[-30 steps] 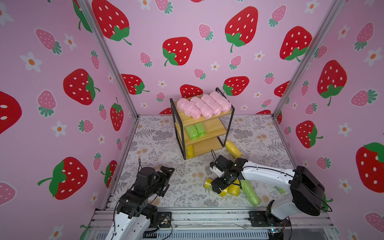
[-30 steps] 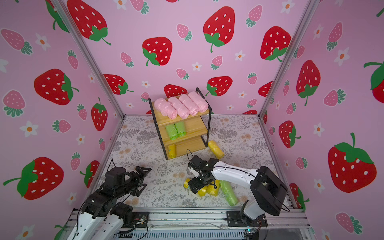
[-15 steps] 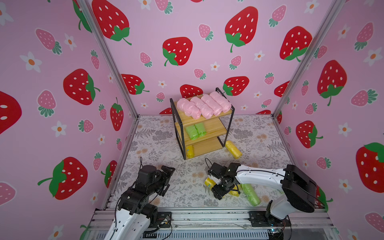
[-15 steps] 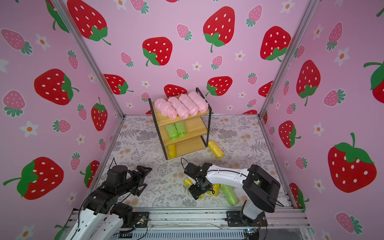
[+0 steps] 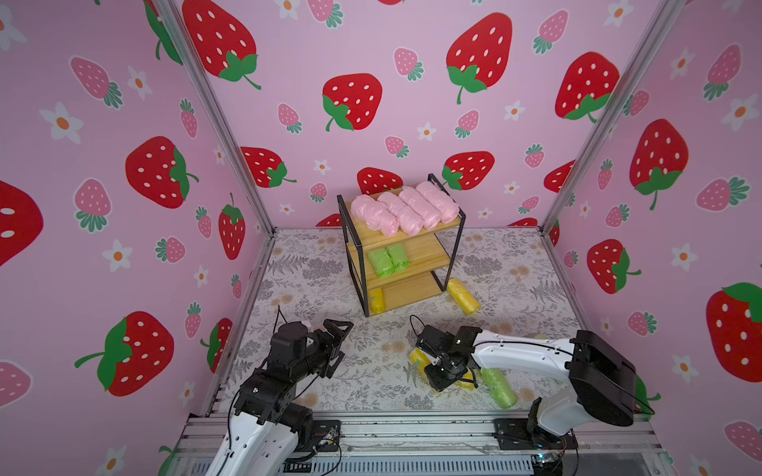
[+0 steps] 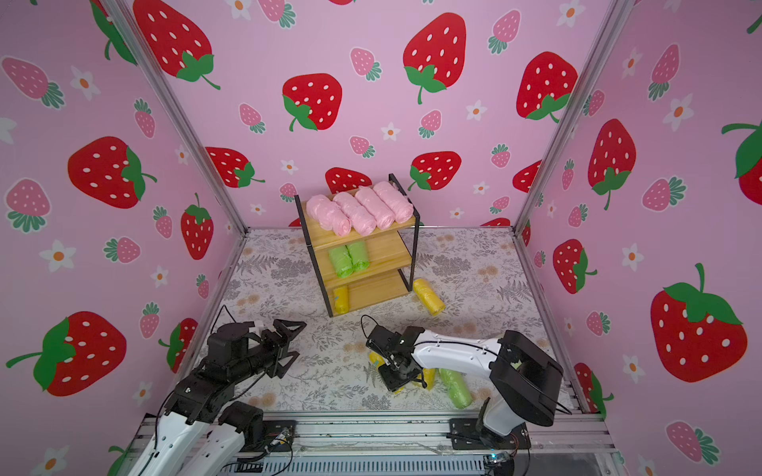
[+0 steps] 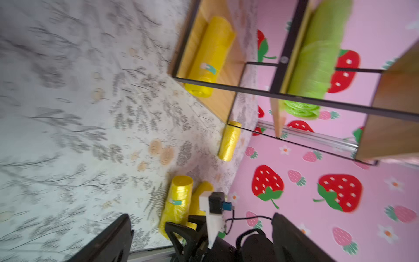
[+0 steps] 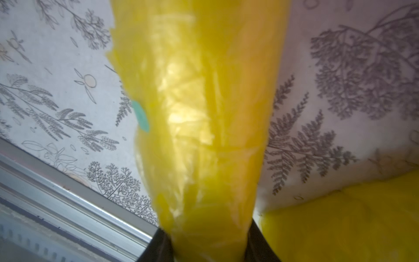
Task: Sort the rolls of trash bags by color and place them on the shelf
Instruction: Pick up the roll of trash bags from the center of the board.
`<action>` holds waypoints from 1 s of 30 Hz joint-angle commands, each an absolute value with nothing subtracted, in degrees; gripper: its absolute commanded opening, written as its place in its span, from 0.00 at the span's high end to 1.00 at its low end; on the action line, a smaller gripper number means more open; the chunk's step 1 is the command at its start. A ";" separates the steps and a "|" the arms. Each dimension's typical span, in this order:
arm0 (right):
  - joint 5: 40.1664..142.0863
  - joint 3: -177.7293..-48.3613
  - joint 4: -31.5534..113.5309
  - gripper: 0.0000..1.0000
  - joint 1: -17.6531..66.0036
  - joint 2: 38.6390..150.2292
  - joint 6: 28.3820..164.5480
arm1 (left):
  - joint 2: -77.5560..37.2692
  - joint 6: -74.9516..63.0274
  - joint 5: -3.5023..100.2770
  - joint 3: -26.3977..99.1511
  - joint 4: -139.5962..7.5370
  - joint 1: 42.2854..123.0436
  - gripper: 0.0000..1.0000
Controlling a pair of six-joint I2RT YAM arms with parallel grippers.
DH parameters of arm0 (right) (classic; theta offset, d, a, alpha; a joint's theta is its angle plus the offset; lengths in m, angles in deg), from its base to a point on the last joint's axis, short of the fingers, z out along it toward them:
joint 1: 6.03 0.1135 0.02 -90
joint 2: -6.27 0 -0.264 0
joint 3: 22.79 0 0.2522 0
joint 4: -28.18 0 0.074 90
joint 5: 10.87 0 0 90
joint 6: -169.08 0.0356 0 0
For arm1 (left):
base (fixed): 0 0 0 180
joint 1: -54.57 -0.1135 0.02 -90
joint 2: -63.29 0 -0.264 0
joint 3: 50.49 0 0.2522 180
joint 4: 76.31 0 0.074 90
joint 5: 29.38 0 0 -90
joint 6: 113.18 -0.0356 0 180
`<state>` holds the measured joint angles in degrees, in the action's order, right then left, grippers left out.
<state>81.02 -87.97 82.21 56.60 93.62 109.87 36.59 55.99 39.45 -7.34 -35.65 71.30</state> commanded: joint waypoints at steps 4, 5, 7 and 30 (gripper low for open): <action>84.34 -95.20 84.15 1.00 55.07 83.15 111.78 | 33.97 51.02 29.76 -7.07 -58.74 75.44 0.00; 85.91 -96.68 84.34 1.00 54.41 81.81 111.86 | 33.37 49.67 29.60 -5.91 -58.93 76.52 0.01; 90.71 -99.74 84.23 1.00 52.53 79.25 112.49 | 31.76 46.84 29.50 -3.74 -60.30 79.78 0.00; 107.08 -101.92 72.41 1.00 53.74 63.84 127.94 | 16.32 35.34 37.07 8.58 -68.03 101.78 0.00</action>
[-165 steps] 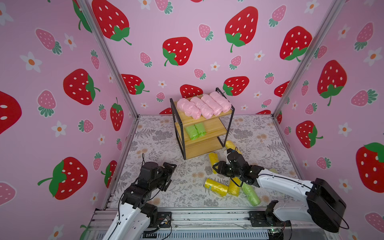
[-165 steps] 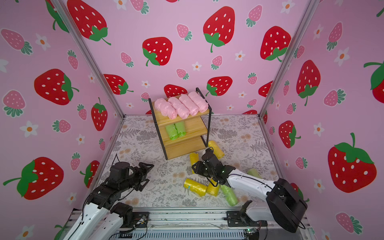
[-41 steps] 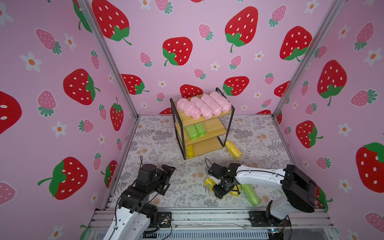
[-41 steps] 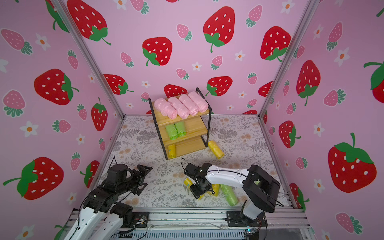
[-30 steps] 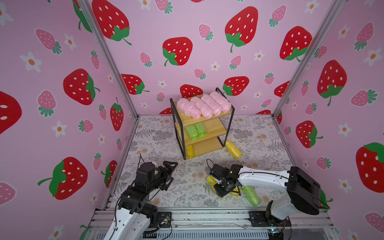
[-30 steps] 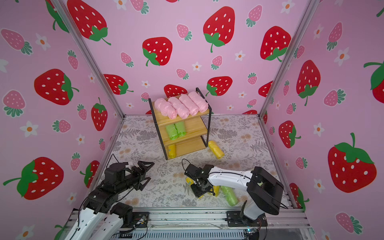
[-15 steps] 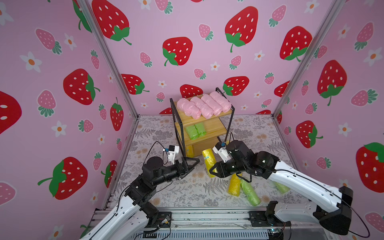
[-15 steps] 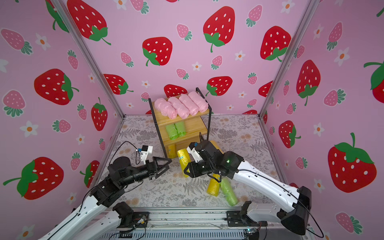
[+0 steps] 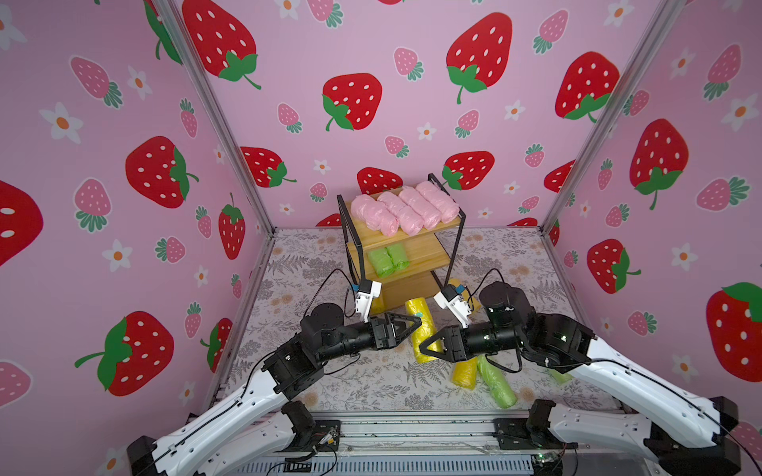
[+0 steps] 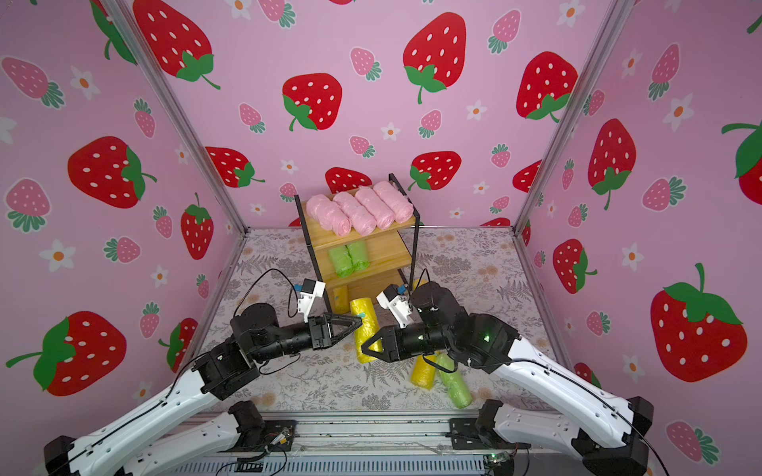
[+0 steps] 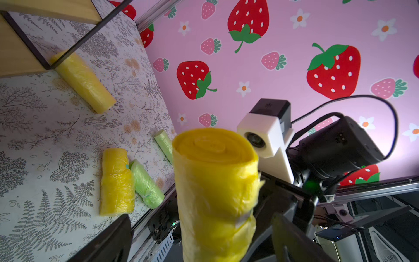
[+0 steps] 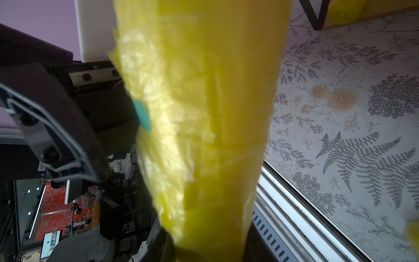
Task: Sort the rolls of trash bags by color and place them on the shelf
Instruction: Pick up the roll of trash bags from the center of the board.
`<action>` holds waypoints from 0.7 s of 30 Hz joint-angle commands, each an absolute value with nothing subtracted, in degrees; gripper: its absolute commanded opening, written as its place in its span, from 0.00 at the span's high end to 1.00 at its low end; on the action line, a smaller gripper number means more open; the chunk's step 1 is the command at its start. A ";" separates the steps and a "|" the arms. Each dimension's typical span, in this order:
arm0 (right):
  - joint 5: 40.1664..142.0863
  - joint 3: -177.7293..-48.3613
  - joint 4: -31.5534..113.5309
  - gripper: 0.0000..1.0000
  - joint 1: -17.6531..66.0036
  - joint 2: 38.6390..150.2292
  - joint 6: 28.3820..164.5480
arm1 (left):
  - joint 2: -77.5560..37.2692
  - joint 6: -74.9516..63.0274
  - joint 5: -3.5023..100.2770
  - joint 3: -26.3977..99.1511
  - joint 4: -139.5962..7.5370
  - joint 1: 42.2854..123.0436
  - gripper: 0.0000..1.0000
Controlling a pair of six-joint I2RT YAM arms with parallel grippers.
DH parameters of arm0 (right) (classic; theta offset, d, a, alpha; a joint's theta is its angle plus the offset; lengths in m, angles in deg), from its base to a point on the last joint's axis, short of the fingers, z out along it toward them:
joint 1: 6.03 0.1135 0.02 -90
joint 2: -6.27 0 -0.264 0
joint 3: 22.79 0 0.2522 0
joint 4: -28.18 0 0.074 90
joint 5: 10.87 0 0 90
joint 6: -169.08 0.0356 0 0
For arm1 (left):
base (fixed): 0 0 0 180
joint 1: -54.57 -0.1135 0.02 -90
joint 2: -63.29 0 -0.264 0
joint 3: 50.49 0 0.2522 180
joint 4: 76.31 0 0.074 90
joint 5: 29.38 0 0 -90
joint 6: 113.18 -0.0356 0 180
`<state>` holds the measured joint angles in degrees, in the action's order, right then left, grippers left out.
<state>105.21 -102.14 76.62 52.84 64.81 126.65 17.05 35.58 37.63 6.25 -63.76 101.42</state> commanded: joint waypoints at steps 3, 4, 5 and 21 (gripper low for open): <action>107.17 -101.77 71.97 1.00 54.35 64.52 127.86 | 15.83 36.14 36.42 8.45 -69.72 102.24 0.04; 107.14 -101.56 71.84 1.00 54.35 64.62 127.84 | 15.76 36.20 36.07 8.47 -70.05 102.29 0.05; 107.16 -101.52 71.71 1.00 54.35 64.79 127.83 | 15.74 36.23 35.50 8.52 -70.31 102.41 0.08; 103.09 -106.61 77.13 0.47 54.35 64.32 127.13 | 16.72 33.20 31.69 11.49 -67.96 107.63 1.00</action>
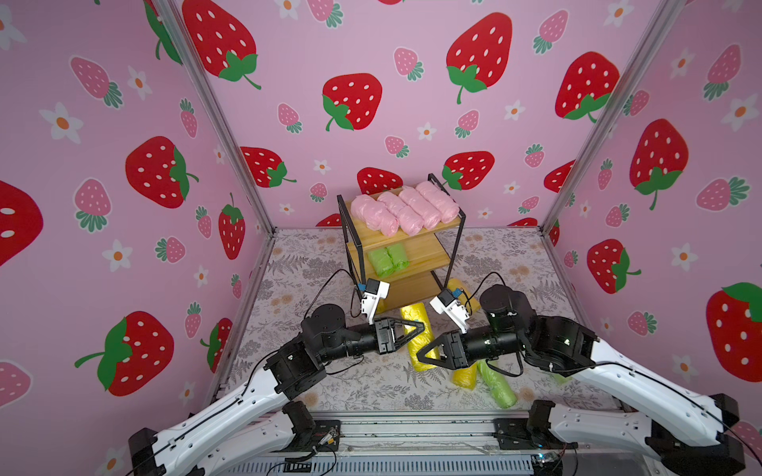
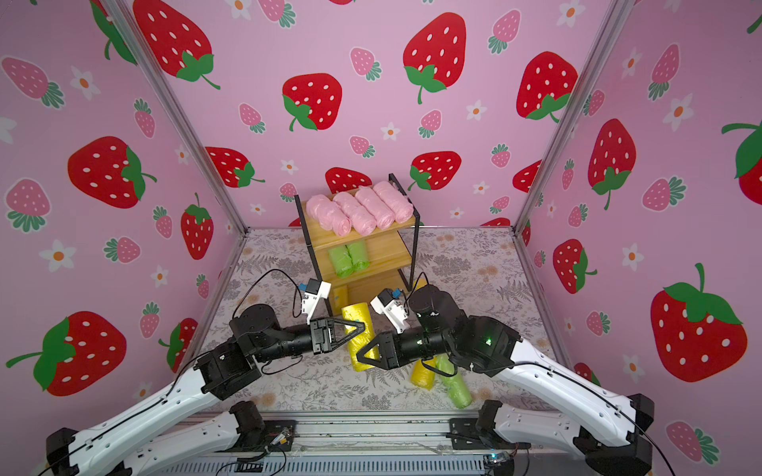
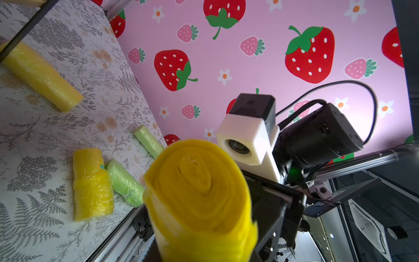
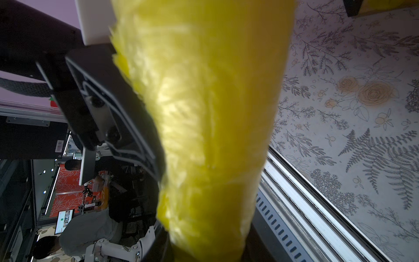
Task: Sort the rolls of trash bags by color and place them on the shelf
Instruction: Pick up the roll of trash bags from the center of the board.
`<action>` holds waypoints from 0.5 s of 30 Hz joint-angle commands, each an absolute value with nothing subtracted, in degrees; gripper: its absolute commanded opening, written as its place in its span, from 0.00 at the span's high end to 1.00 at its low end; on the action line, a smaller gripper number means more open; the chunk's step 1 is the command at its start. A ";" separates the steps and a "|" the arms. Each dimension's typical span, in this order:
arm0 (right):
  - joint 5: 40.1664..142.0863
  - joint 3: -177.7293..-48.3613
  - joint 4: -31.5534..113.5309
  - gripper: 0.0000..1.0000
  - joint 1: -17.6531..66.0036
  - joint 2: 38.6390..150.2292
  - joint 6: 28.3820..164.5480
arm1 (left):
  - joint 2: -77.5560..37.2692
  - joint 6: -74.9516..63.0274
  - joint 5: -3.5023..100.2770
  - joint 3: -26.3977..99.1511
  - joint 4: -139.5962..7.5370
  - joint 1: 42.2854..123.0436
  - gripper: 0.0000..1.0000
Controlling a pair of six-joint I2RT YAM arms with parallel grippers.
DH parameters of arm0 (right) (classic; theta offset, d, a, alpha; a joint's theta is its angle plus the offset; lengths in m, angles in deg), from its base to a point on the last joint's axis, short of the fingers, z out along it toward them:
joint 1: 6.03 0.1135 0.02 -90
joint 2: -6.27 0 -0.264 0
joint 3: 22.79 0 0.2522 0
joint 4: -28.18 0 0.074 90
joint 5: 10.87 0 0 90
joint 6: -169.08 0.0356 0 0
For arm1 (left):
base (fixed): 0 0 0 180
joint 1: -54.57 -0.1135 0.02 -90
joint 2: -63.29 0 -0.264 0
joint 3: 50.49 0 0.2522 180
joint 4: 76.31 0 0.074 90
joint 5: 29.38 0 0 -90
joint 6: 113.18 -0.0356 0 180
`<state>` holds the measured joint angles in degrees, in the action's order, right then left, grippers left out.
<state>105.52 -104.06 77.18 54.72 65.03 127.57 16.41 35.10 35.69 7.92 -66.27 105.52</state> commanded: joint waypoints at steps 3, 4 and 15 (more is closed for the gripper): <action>100.66 -106.72 79.88 0.17 54.35 62.69 126.85 | 16.77 33.53 34.46 11.12 -67.54 107.96 1.00; 99.45 -106.65 81.25 0.10 54.35 62.00 126.49 | 17.16 34.12 36.76 10.73 -67.23 107.92 1.00; 88.64 -89.26 65.25 0.01 54.51 49.44 132.52 | 22.07 51.07 61.52 -8.09 -85.67 107.92 1.00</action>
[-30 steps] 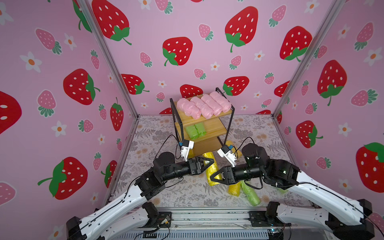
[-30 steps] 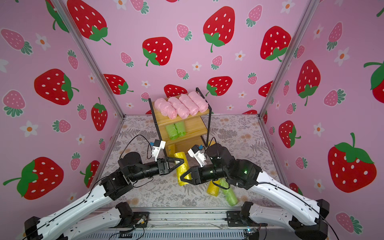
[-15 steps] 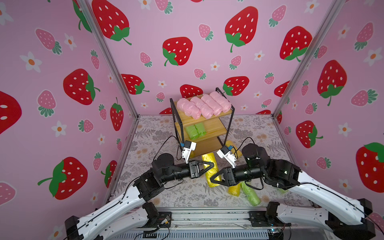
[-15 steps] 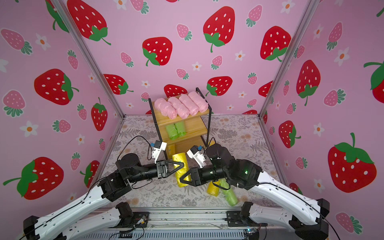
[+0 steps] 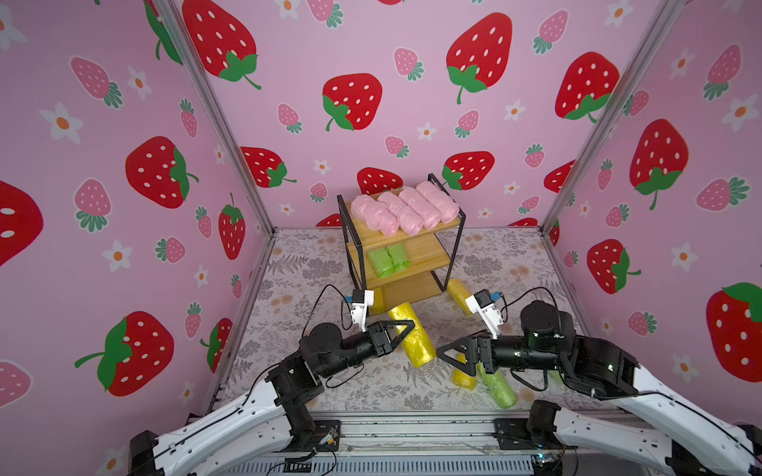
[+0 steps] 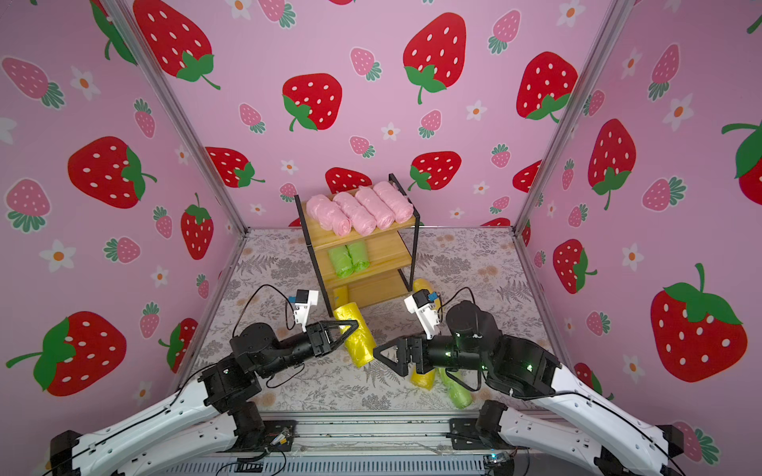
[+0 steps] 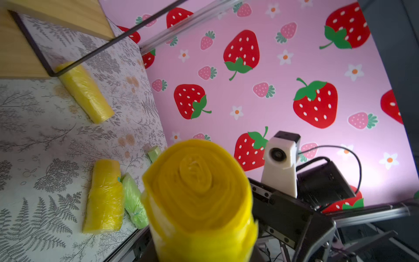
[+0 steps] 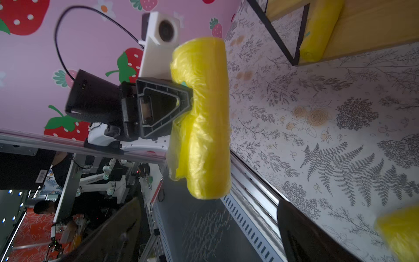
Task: Sort the rolls of trash bags by color and place them on the shelf
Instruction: Pick up the roll of trash bags from the center of the board.
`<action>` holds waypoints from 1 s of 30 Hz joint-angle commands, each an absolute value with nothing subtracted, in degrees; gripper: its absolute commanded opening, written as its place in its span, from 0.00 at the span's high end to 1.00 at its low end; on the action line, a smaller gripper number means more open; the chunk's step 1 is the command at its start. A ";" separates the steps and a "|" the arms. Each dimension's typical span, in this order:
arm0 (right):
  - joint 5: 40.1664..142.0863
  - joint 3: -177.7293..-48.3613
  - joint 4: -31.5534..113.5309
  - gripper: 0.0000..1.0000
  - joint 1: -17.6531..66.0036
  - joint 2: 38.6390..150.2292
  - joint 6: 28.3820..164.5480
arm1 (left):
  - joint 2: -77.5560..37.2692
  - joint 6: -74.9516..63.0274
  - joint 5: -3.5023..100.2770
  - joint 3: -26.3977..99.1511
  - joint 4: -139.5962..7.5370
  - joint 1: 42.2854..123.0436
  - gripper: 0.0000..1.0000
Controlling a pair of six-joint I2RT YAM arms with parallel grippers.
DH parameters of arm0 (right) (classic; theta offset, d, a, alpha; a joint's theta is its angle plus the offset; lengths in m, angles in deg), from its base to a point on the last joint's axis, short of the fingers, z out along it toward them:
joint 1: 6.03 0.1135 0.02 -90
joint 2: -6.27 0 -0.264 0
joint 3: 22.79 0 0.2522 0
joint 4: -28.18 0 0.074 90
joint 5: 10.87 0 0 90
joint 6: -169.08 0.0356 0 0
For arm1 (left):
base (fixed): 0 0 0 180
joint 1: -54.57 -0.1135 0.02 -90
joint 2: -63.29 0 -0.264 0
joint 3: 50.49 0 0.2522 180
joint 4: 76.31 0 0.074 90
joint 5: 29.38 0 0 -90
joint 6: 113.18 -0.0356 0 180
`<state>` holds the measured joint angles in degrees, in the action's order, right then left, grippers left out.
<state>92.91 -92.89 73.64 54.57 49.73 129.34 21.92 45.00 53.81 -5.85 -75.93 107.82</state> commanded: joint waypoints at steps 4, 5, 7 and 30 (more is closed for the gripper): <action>86.84 -85.02 56.79 0.01 55.79 50.56 133.54 | 22.45 52.58 64.46 -9.90 -86.55 108.29 1.00; 86.77 -84.83 55.82 0.01 55.98 51.26 133.26 | 22.71 52.64 64.94 -10.00 -86.54 108.36 1.00; 86.20 -85.13 55.10 0.01 56.11 53.22 132.56 | 23.50 52.67 66.04 -10.10 -85.98 108.53 1.00; 91.05 -86.34 44.33 0.01 57.83 64.64 128.51 | 25.83 55.75 72.47 -13.08 -79.90 108.88 1.00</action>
